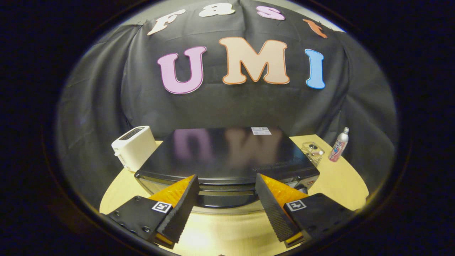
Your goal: Open the toaster oven, put the food inside, and close the toaster oven door.
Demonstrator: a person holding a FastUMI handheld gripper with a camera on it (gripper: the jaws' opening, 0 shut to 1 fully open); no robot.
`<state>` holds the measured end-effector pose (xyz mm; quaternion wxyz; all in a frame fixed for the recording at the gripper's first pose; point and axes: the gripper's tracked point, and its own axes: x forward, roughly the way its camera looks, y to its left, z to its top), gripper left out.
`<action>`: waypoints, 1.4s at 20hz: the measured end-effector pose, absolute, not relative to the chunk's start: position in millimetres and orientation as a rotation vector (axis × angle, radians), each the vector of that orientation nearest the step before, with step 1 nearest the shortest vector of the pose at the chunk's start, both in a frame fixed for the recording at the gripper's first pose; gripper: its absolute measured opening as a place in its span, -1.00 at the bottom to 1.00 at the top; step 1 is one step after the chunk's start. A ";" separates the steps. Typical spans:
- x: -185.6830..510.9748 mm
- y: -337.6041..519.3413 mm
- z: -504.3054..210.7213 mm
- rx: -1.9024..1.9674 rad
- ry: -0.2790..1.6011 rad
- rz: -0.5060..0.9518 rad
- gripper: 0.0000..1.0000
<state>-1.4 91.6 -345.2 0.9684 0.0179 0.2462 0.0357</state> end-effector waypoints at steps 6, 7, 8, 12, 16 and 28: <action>-31.9 86.9 -347.3 0.033 0.520 0.071 1.00; -39.7 85.9 -349.2 0.030 0.529 0.071 1.00; -46.5 84.9 -350.9 0.028 0.538 0.070 1.00; -79.8 80.6 -365.8 0.020 0.591 0.063 1.00; -111.7 77.4 -388.3 0.009 0.654 0.064 1.00; -159.0 81.9 -476.3 -0.017 0.871 0.055 1.00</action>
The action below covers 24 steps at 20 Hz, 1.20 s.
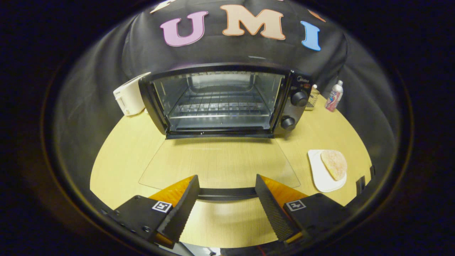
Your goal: Open the toaster oven, put the food inside, and close the toaster oven door.
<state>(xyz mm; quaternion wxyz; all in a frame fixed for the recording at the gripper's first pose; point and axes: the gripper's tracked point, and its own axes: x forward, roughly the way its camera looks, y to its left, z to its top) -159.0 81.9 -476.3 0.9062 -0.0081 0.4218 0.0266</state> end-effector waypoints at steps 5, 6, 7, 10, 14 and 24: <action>-163.6 82.0 -494.7 -0.007 0.931 0.054 1.00; -161.9 79.5 -492.4 -0.005 0.933 0.055 1.00; -161.3 74.3 -488.4 -0.018 0.933 0.050 1.00; -148.9 42.5 -470.0 -0.094 0.898 0.010 1.00; -126.7 -19.9 -450.5 -0.139 0.858 -0.119 1.00; -127.5 -168.9 -475.7 -0.157 0.962 -0.412 1.00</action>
